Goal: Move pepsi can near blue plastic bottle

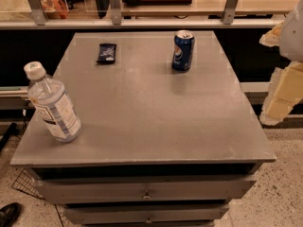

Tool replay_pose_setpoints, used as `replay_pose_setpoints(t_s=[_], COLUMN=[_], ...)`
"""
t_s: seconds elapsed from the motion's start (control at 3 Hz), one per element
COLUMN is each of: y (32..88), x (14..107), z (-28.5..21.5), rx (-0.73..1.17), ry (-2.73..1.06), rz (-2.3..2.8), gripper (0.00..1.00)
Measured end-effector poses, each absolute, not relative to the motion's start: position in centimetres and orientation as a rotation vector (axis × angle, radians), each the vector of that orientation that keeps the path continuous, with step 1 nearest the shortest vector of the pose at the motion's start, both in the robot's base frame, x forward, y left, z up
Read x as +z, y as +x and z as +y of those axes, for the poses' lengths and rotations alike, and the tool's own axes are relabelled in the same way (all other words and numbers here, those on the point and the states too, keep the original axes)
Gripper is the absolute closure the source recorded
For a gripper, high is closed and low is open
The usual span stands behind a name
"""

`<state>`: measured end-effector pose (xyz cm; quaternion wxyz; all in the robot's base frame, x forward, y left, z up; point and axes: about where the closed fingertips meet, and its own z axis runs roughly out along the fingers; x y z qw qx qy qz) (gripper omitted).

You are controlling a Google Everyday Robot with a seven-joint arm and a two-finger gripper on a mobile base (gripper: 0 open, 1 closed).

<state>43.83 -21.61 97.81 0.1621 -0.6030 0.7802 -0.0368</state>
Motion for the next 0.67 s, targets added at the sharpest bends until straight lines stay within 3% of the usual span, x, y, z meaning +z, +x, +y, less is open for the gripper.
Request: replay_pose_setpoints(t_s=[0.67], y=[45.9], x=[97.0], z=[-21.5], rx=[-0.112], ry=[-1.671], rz=[2.218], gripper=[0.00])
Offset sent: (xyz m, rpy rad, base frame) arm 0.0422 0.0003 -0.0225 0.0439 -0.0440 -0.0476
